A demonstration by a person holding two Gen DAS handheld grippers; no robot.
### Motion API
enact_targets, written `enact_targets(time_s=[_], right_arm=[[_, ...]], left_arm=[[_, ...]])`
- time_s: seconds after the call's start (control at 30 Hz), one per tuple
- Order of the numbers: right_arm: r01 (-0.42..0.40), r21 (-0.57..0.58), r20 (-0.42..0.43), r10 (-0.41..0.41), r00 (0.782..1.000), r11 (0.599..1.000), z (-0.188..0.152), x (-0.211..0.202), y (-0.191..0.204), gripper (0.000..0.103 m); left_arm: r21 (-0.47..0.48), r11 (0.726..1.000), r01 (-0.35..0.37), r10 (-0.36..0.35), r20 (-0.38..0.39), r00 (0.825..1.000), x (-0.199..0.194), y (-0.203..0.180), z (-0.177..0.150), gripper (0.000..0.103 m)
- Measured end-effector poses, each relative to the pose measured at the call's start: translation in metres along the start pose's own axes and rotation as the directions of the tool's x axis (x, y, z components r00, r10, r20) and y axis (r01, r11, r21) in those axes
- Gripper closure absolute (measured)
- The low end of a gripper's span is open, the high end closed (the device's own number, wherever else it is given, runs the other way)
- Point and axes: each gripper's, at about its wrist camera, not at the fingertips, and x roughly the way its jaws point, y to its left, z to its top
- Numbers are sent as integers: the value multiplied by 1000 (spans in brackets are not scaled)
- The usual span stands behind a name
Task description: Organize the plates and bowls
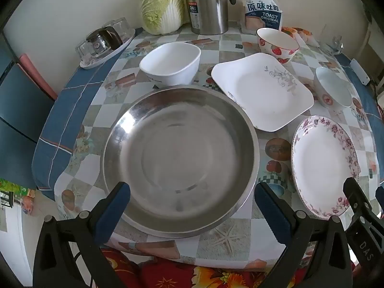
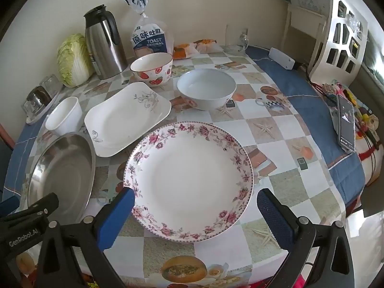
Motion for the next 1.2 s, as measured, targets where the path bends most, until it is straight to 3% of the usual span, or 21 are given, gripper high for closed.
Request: enact_targets(time_s=[0.23, 1.2], right_arm=[[5, -2, 2, -5, 1000, 1000, 0, 1, 1, 0], [-1, -11, -4, 1, 1000, 1000, 0, 3, 3, 0]], left_arm=[[0, 1000, 7, -7, -33, 999, 8, 3, 4, 0], [-4, 1000, 9, -10, -47, 999, 18, 2, 2, 0]])
